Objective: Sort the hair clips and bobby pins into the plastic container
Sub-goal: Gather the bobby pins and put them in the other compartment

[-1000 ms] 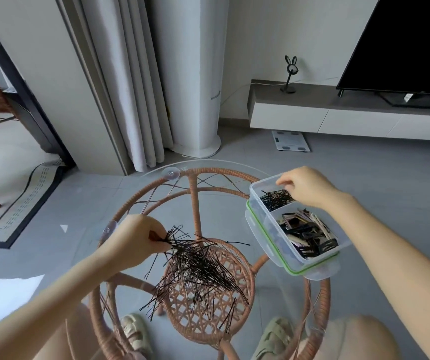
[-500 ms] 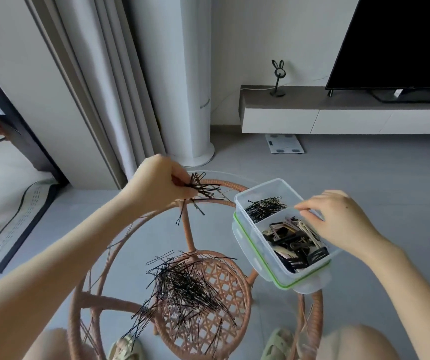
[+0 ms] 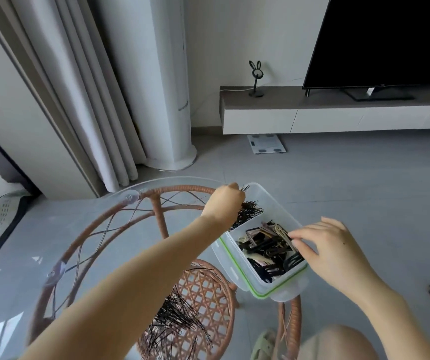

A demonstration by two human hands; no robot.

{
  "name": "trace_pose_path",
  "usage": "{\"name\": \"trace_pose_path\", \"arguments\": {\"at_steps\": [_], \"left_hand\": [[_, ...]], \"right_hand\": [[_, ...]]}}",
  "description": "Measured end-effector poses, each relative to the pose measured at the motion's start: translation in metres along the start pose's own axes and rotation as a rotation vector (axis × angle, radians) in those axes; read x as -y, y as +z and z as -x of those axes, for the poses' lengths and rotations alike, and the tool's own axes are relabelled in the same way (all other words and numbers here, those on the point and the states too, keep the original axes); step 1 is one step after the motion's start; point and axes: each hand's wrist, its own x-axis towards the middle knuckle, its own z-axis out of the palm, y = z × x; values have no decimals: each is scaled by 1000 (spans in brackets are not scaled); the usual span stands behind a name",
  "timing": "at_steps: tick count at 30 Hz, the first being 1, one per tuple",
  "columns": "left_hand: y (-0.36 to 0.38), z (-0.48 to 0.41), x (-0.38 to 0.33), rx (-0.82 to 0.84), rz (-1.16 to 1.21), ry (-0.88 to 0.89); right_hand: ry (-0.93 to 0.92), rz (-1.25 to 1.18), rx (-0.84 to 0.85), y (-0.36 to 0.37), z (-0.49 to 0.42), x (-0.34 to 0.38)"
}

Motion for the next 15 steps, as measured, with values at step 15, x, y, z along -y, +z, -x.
{"name": "trace_pose_path", "arguments": {"at_steps": [15], "left_hand": [[-53,28,21,249,407,18]], "right_hand": [[-11,-34,10,4,3,25]]}}
